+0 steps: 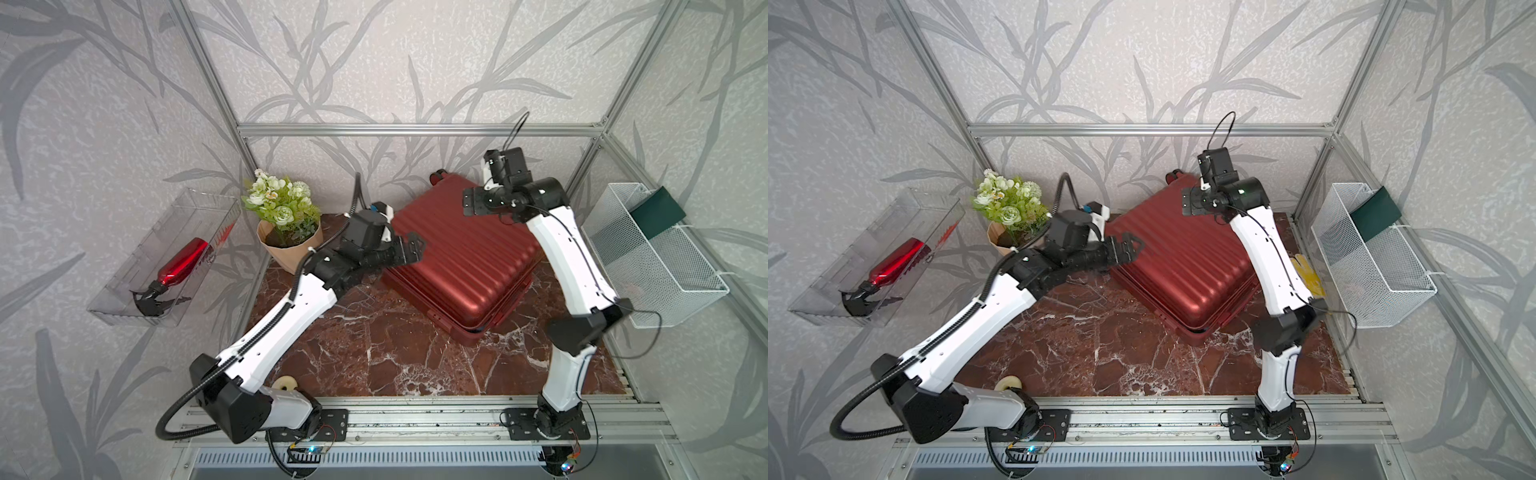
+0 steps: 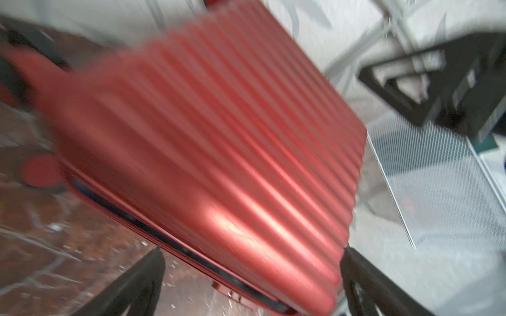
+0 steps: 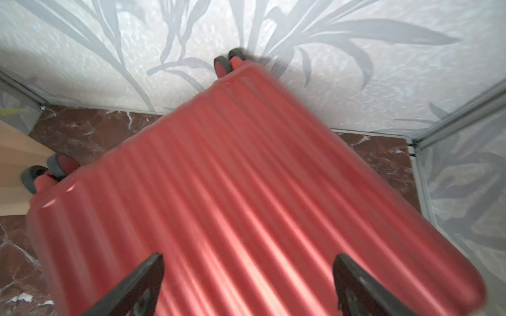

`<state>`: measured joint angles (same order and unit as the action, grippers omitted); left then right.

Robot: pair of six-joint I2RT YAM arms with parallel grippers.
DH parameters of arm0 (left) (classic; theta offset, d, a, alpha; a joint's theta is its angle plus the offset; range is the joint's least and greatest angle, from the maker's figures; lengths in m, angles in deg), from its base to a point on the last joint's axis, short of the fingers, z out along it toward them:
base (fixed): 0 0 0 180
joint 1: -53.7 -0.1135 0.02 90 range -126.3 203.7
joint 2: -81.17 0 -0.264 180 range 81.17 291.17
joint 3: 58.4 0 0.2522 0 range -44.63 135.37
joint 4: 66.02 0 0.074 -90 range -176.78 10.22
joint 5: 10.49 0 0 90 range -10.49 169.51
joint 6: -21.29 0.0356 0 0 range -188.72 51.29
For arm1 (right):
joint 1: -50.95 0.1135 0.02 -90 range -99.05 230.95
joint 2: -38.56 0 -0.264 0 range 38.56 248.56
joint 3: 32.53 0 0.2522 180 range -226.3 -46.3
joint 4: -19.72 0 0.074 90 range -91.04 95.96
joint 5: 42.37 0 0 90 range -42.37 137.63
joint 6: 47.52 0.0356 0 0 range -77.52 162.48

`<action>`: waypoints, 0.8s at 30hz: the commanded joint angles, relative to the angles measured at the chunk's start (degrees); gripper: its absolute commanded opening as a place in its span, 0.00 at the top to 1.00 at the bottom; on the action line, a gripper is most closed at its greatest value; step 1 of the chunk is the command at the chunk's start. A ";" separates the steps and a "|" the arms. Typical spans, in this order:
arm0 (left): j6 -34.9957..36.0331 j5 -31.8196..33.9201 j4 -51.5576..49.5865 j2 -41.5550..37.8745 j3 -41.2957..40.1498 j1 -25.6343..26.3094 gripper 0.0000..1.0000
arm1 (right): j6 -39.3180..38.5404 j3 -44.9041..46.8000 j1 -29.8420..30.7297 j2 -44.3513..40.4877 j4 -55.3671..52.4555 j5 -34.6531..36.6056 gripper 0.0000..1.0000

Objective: Open the suitcase zippers
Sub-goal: Adjust the suitcase at the center of the board.

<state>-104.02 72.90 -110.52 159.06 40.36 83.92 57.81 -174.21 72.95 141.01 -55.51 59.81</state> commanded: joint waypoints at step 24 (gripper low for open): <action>-0.99 -2.69 -0.11 -6.46 -10.45 -8.51 0.01 | 42.00 87.89 -8.64 -42.44 33.73 -9.21 0.49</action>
<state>-104.55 71.04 -111.05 154.45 30.83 75.39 99.73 -84.34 64.53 98.39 -28.39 53.78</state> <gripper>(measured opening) 0.992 0.518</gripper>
